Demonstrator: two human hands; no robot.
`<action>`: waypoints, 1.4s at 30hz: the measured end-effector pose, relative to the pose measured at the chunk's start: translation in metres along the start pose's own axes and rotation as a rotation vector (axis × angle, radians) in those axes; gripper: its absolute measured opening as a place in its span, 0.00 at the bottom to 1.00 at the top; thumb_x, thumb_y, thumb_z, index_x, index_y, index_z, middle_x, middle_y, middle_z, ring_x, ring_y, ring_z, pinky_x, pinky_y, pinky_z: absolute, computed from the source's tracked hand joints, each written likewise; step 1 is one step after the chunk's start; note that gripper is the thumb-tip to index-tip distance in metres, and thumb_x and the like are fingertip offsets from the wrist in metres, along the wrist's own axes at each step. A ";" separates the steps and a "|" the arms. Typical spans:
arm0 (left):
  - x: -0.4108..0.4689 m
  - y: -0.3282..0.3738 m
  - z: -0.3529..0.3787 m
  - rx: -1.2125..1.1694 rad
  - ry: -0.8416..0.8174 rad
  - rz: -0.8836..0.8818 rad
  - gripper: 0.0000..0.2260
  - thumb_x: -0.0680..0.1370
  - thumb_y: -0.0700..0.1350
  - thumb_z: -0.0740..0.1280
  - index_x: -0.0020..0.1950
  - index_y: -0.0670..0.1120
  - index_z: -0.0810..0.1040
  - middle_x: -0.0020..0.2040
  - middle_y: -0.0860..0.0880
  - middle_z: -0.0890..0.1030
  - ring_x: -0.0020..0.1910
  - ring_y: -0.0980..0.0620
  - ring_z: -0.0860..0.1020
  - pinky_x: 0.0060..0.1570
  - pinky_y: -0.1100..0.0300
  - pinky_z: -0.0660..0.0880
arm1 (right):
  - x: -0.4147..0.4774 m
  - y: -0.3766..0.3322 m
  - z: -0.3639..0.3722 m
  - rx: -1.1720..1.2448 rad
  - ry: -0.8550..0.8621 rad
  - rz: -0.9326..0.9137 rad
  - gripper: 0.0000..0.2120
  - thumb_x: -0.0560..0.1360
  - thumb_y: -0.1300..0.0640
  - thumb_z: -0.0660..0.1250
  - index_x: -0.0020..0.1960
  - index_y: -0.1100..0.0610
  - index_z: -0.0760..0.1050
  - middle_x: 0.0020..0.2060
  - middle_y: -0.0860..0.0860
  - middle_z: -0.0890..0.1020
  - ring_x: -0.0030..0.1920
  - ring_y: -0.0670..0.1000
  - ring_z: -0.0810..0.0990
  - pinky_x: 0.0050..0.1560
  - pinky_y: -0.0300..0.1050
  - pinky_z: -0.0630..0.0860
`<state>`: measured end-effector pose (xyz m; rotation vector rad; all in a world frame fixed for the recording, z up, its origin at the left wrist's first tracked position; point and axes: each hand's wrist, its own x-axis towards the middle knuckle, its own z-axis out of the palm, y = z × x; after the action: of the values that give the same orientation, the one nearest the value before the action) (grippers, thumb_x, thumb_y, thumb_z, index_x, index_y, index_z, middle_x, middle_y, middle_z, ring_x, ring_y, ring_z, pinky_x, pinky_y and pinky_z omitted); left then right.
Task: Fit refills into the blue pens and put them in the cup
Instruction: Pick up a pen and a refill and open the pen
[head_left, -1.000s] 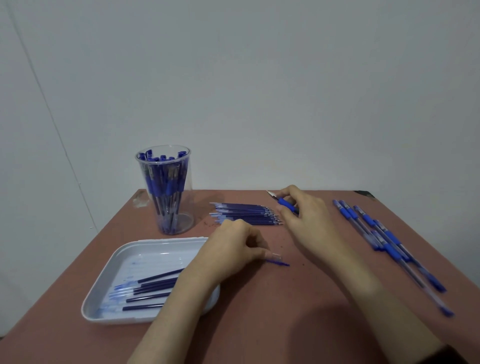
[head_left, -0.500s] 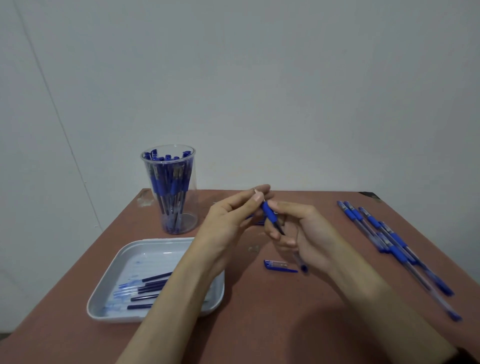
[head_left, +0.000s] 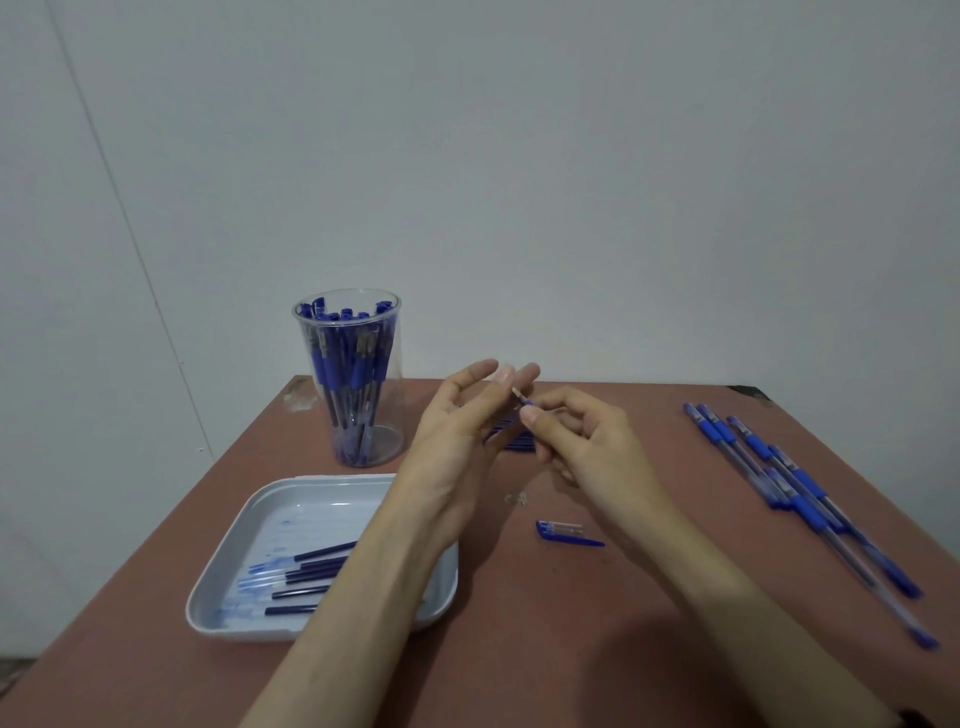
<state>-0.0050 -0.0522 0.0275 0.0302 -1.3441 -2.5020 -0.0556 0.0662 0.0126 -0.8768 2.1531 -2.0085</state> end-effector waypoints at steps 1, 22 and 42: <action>0.000 0.001 0.000 -0.008 -0.003 -0.002 0.11 0.76 0.41 0.65 0.58 0.44 0.71 0.53 0.43 0.83 0.51 0.49 0.82 0.48 0.58 0.79 | 0.001 0.000 -0.002 0.003 0.029 0.012 0.04 0.78 0.57 0.66 0.46 0.56 0.79 0.26 0.50 0.73 0.22 0.41 0.67 0.26 0.30 0.63; 0.005 0.002 -0.017 0.536 0.217 0.187 0.04 0.71 0.40 0.73 0.42 0.49 0.82 0.37 0.55 0.82 0.36 0.64 0.78 0.37 0.73 0.72 | 0.009 0.006 -0.023 -0.214 0.167 0.078 0.04 0.75 0.55 0.69 0.42 0.52 0.79 0.26 0.50 0.78 0.25 0.43 0.71 0.29 0.40 0.67; 0.003 -0.009 -0.017 1.274 -0.119 0.134 0.10 0.74 0.45 0.71 0.55 0.50 0.82 0.45 0.56 0.83 0.40 0.66 0.78 0.41 0.77 0.70 | 0.009 0.007 -0.027 -0.224 0.143 0.087 0.04 0.76 0.55 0.68 0.43 0.53 0.79 0.27 0.50 0.78 0.23 0.40 0.69 0.26 0.35 0.65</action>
<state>-0.0069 -0.0623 0.0108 0.0577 -2.5986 -1.1827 -0.0764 0.0860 0.0128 -0.6661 2.4846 -1.8688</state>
